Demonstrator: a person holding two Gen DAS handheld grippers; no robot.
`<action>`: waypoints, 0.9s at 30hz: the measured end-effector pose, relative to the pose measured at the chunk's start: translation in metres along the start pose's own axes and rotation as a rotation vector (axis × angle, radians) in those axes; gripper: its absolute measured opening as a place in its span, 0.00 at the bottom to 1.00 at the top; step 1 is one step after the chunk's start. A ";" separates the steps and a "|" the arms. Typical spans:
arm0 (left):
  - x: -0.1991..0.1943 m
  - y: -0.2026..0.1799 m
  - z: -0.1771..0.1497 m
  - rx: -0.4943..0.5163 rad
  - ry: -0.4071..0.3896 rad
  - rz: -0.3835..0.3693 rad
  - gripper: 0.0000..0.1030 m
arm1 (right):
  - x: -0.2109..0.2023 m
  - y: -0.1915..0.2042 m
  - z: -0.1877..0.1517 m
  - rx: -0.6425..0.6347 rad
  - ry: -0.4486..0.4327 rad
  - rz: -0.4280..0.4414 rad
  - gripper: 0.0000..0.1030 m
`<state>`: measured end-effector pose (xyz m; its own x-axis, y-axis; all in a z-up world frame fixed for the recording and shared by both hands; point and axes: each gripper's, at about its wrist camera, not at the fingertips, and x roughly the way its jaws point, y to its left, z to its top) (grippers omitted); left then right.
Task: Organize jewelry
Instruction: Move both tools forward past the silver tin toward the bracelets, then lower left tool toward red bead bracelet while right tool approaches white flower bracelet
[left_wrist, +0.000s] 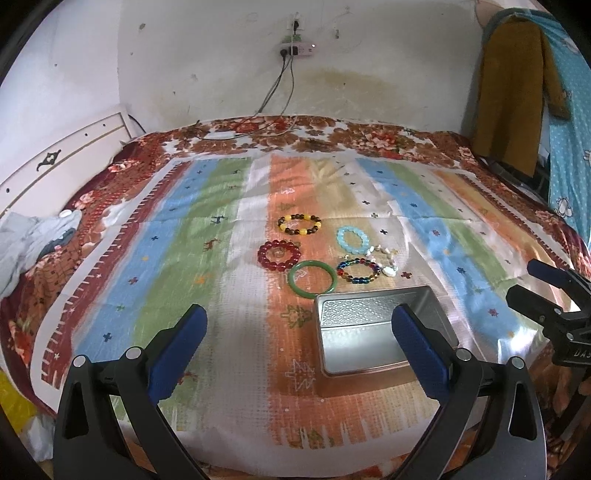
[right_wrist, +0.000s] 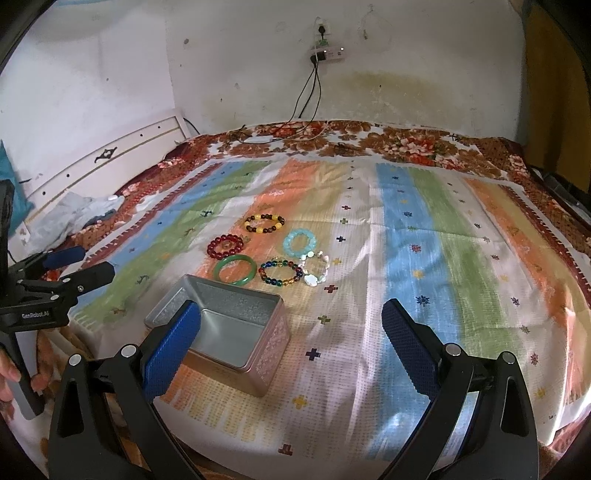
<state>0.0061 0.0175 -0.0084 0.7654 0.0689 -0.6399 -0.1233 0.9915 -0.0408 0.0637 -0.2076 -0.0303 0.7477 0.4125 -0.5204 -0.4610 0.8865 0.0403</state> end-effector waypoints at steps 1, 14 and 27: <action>0.001 0.000 0.001 0.002 0.003 -0.004 0.95 | 0.001 0.000 0.000 0.000 0.001 0.001 0.97; 0.018 0.004 0.014 -0.036 0.032 0.002 0.95 | 0.011 0.002 0.008 -0.003 0.013 -0.007 0.97; 0.047 -0.001 0.034 0.035 0.072 0.045 0.95 | 0.033 -0.007 0.026 0.005 0.066 0.013 0.97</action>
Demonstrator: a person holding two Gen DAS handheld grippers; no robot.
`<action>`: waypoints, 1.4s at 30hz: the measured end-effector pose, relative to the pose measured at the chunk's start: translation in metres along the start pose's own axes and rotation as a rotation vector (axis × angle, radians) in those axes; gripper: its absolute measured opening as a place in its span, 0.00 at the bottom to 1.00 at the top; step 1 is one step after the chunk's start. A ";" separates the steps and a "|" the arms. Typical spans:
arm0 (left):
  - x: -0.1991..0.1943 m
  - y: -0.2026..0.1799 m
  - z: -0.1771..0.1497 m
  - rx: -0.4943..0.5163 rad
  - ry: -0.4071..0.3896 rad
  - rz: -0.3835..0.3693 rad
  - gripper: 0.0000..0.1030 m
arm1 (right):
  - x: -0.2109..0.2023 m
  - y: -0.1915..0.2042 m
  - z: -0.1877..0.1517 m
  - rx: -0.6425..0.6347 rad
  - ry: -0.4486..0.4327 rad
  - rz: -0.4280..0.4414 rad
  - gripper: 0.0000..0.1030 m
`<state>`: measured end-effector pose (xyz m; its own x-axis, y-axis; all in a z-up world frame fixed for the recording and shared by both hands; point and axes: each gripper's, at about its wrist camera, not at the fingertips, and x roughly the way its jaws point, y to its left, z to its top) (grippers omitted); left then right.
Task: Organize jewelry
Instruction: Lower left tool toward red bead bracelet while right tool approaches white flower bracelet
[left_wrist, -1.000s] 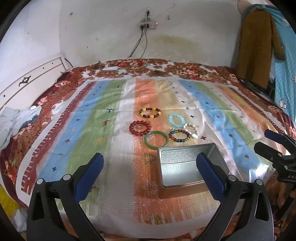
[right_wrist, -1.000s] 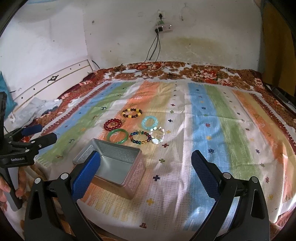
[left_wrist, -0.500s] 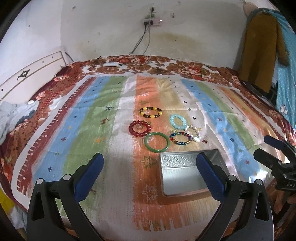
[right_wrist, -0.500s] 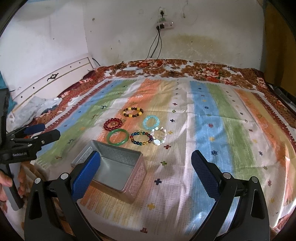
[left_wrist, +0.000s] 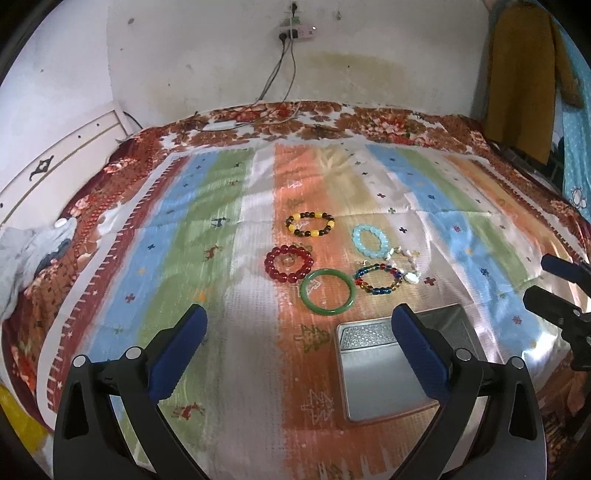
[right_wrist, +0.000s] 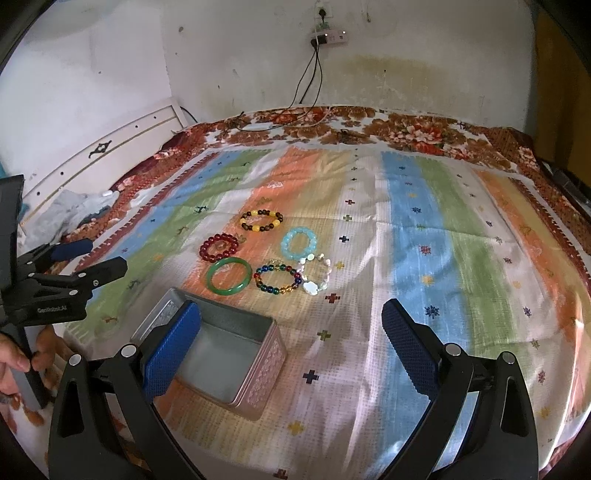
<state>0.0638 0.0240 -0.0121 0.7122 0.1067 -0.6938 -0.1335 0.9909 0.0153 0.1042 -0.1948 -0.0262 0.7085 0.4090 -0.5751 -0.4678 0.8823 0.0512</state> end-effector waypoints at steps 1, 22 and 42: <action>0.003 0.000 0.002 0.007 0.007 0.005 0.95 | 0.002 0.000 0.002 -0.009 0.001 -0.005 0.97; 0.057 0.030 0.036 -0.093 0.114 0.003 0.95 | 0.054 -0.015 0.033 -0.013 0.138 -0.066 0.97; 0.128 0.052 0.051 -0.164 0.320 0.031 0.95 | 0.113 -0.037 0.055 0.012 0.270 -0.085 0.97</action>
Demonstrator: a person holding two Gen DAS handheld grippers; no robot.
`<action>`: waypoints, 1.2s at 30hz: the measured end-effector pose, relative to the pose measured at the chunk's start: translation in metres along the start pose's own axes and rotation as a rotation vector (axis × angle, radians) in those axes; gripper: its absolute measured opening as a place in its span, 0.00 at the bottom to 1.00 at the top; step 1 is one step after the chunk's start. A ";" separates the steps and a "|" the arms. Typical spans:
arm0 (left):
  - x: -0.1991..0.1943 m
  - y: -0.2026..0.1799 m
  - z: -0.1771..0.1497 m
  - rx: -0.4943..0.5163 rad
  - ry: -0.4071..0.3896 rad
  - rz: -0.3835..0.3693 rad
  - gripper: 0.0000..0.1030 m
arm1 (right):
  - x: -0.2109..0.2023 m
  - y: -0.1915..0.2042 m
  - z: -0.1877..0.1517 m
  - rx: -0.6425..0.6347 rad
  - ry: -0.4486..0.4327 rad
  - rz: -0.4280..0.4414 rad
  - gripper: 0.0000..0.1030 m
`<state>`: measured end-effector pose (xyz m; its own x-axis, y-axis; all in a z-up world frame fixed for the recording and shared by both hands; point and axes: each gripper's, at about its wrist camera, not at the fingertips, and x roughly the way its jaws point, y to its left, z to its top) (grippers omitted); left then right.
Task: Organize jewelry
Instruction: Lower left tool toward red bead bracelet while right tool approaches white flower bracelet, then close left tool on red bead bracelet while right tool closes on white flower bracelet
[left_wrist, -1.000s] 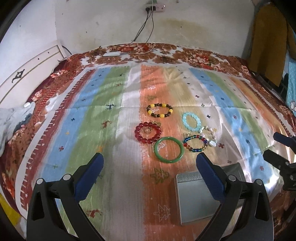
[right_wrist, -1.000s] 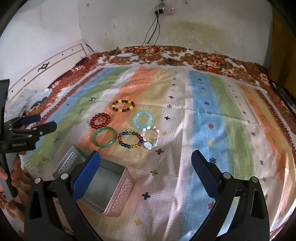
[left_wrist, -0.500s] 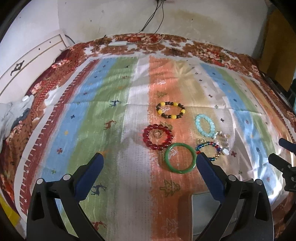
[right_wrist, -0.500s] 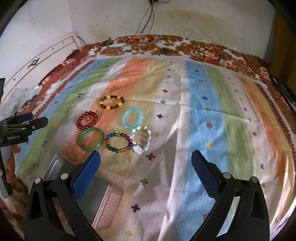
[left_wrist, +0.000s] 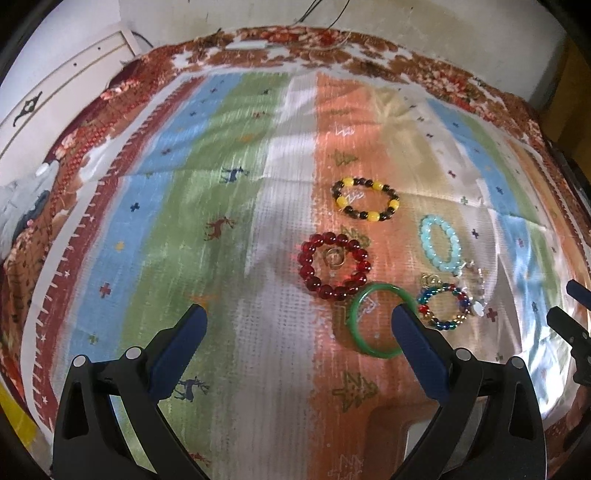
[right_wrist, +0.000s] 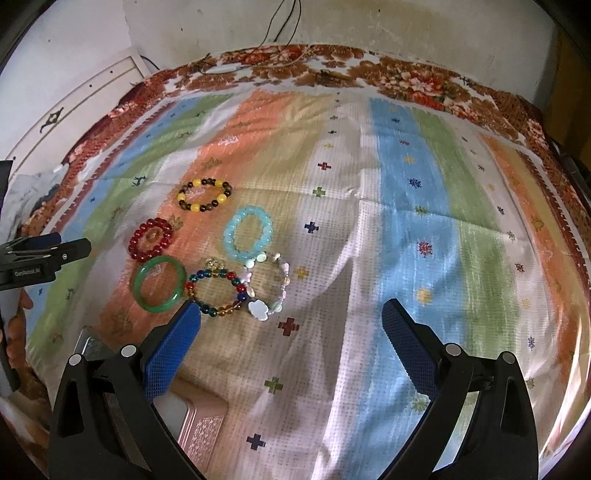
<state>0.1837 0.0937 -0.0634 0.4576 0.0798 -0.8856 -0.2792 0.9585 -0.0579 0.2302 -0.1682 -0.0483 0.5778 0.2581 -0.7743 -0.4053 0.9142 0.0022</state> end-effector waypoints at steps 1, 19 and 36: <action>0.003 0.001 0.002 -0.007 0.013 -0.009 0.95 | 0.003 -0.001 0.001 0.001 0.010 -0.003 0.97; 0.064 0.010 0.025 -0.059 0.155 0.006 0.82 | 0.055 -0.002 0.014 -0.006 0.140 -0.010 0.97; 0.094 0.009 0.033 -0.036 0.211 0.044 0.70 | 0.092 -0.012 0.019 0.073 0.206 0.003 0.82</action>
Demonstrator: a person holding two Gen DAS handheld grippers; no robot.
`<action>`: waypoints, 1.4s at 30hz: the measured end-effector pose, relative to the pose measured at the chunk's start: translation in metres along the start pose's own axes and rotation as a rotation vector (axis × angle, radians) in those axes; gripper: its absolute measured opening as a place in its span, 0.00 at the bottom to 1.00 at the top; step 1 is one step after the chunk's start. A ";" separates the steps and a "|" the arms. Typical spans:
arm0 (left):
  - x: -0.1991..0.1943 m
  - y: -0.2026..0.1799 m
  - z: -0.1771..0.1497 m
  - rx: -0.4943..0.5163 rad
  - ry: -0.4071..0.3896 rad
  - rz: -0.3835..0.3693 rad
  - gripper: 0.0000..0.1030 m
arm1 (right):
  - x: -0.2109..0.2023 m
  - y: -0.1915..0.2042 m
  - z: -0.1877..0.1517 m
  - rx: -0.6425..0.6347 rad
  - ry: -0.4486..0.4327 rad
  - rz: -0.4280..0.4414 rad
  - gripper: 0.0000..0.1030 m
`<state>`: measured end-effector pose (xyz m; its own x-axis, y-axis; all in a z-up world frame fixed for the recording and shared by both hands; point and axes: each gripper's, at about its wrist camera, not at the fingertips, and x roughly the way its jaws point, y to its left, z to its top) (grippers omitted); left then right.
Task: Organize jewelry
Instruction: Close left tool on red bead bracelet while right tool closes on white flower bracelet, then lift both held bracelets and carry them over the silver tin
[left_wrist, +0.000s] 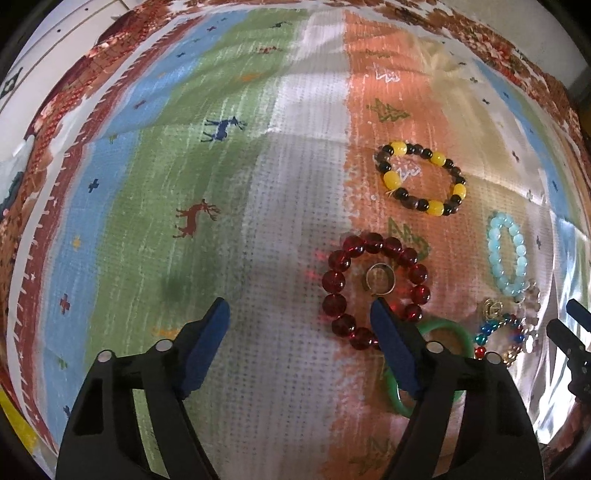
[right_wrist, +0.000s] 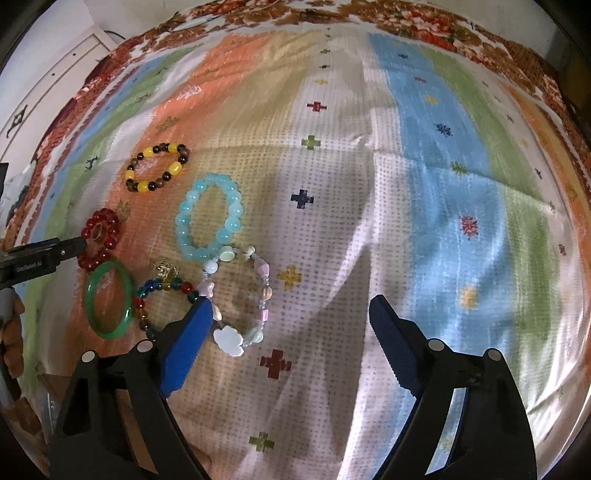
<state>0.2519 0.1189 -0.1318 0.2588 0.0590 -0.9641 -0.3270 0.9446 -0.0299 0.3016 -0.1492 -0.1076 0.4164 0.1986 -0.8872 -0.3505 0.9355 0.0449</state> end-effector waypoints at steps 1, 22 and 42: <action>0.001 0.000 0.000 0.001 0.003 0.001 0.69 | 0.002 0.001 0.001 -0.001 0.003 -0.002 0.81; 0.005 -0.001 -0.003 0.044 -0.003 0.006 0.31 | 0.023 0.002 0.002 -0.034 0.049 -0.040 0.28; -0.035 0.012 0.005 -0.034 -0.106 -0.095 0.13 | -0.015 0.024 -0.001 -0.109 -0.046 0.022 0.09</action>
<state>0.2433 0.1301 -0.0972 0.3839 0.0055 -0.9233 -0.3263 0.9363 -0.1301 0.2861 -0.1304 -0.0936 0.4450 0.2345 -0.8643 -0.4485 0.8937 0.0116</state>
